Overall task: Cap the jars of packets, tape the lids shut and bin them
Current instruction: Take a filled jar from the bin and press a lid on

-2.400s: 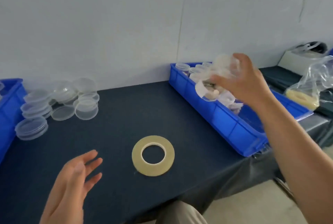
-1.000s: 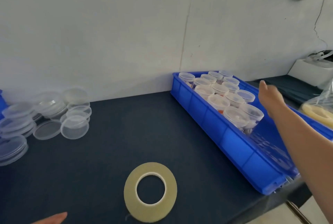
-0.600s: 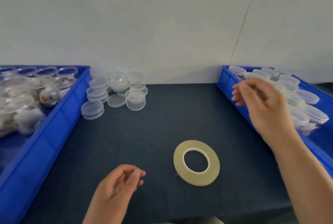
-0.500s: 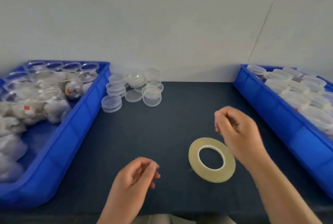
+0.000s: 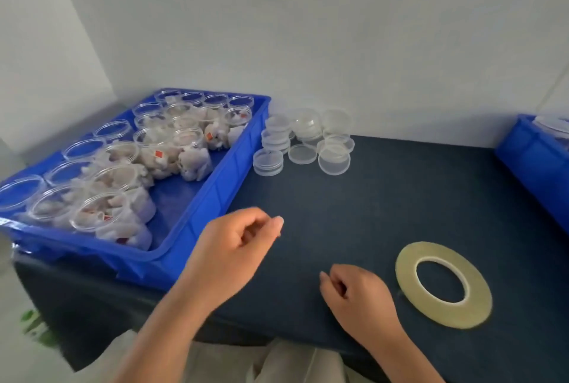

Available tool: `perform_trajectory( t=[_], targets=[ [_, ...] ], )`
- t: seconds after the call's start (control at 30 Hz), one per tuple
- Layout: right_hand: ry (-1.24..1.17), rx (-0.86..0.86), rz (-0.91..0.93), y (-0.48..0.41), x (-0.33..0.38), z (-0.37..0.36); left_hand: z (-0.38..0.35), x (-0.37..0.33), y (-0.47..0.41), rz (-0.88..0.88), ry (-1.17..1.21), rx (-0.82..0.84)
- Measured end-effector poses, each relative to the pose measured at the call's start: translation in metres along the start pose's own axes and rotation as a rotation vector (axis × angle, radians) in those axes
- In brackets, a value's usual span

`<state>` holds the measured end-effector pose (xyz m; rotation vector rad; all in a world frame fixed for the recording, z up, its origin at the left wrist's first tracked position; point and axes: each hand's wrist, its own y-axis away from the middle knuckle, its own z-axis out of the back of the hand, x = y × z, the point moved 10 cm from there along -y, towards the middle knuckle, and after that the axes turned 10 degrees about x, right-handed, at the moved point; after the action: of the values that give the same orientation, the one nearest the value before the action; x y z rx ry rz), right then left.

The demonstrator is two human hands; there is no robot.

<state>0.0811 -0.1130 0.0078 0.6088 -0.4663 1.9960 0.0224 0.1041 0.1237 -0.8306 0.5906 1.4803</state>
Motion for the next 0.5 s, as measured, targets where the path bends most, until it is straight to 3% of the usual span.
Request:
perform_trajectory(
  t=[0.27, 0.37, 0.5],
  targets=[
    [0.008, 0.004, -0.002, -0.001, 0.001, -0.002, 0.148, 0.072, -0.136, 0.282, -0.56, -0.134],
    [-0.012, -0.019, -0.004, -0.002, 0.0, 0.0, 0.164, 0.108, -0.166, 0.427, -0.736, -0.069],
    [-0.036, -0.028, -0.044, -0.005, -0.005, 0.001, 0.144, 0.143, -0.181, 0.485, -0.764, 0.064]
  ],
)
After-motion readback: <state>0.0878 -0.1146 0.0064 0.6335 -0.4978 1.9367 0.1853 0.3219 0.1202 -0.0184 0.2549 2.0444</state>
